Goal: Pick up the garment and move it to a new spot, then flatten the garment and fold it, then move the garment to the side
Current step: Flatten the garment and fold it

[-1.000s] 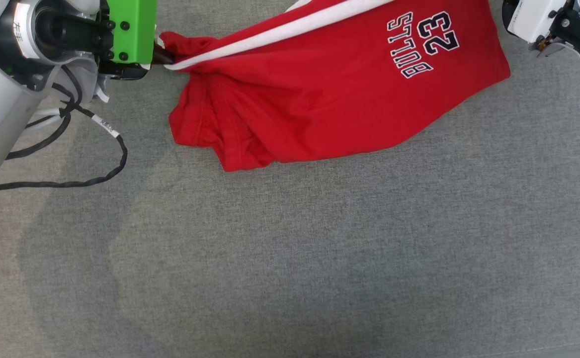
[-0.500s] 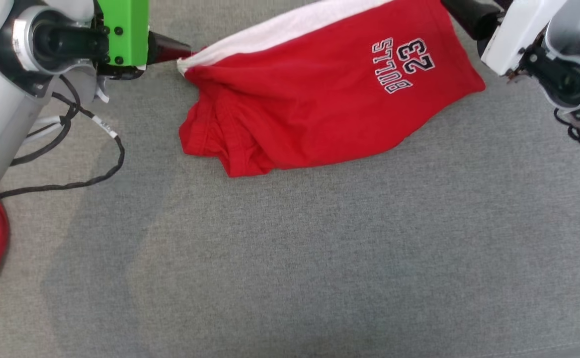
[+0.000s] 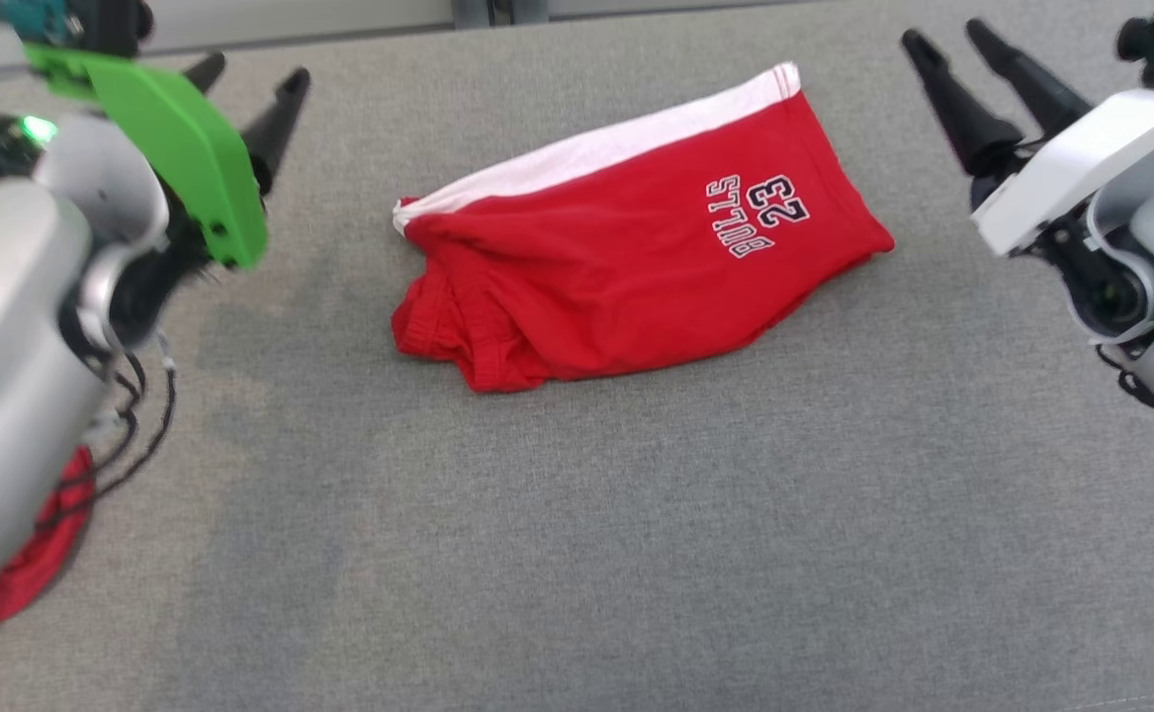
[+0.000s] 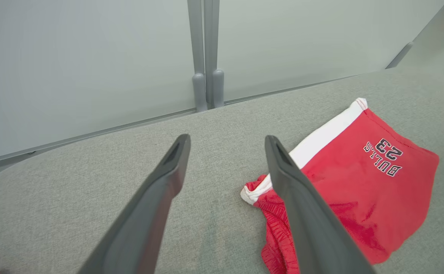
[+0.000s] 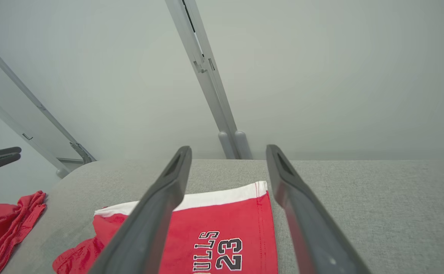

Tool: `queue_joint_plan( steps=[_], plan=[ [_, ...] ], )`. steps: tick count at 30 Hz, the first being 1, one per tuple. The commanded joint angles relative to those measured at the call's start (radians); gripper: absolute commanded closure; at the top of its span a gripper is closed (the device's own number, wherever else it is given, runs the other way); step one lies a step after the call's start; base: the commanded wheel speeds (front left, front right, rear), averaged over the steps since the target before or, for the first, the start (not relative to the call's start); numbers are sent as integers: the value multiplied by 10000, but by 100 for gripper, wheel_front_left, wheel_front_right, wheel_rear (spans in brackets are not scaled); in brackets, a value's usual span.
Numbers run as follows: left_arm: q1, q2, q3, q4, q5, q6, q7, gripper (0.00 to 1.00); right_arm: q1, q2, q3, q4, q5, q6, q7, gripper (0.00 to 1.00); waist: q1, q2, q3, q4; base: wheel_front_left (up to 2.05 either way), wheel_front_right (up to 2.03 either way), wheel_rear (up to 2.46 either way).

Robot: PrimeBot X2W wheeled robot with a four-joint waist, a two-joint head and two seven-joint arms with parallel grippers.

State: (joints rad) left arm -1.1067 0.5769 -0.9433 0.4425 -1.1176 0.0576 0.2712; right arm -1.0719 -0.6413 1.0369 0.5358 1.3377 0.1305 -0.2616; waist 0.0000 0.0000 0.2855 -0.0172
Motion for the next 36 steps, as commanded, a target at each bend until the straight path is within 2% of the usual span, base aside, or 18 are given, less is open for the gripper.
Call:
queue_joint_plan(
  steps=[1, 5, 9, 12, 16, 20, 30, 36],
  plan=[
    [479, -39, 6, -192, 196, -16, -694, 0, 402, 21, -595, 82, -392, 4, -35, 0, 0, 0, -568, 63, 0, 0, 0],
    [1563, 100, -24, -568, 1032, 473, -2843, 0, 1519, 425, -2310, 180, -1484, 4, -35, 0, 0, 0, -755, 104, 0, 0, 0],
    [2630, -16, 238, -891, 1187, 1019, -4510, 0, 2418, 750, -3205, 314, -2394, 4, -37, 0, 0, 0, -839, 261, 0, 0, 0],
    [3349, -163, 413, -1250, 1301, 1257, -5110, 0, 2818, 916, -3684, 417, -2809, 4, -36, 0, 0, 0, -815, 428, 0, 0, 0],
    [4196, -294, 844, -1718, 1850, 1778, -5359, 0, 3113, 1090, -4247, 810, -3113, 4, -38, 0, 0, 0, -658, 734, 0, 0, 0],
    [5155, -865, 1983, -2542, 2468, 2061, -5360, 0, 3132, 1170, -4556, 1385, -3146, 4, -39, 0, 0, 0, -371, 1110, 0, 0, 0],
    [7037, -2675, 4214, -3607, 4406, 1125, -5365, 0, 2135, 1194, -3979, 2782, -2411, 4, 208, 0, 0, 0, 675, 1804, 0, 0, 0],
    [7463, -3701, 4923, -3509, 5405, 498, -5366, 0, 1493, 906, -3593, 3149, -1330, 4, 1339, 0, 0, 0, 1212, 2132, 0, 0, 0]
  ],
)
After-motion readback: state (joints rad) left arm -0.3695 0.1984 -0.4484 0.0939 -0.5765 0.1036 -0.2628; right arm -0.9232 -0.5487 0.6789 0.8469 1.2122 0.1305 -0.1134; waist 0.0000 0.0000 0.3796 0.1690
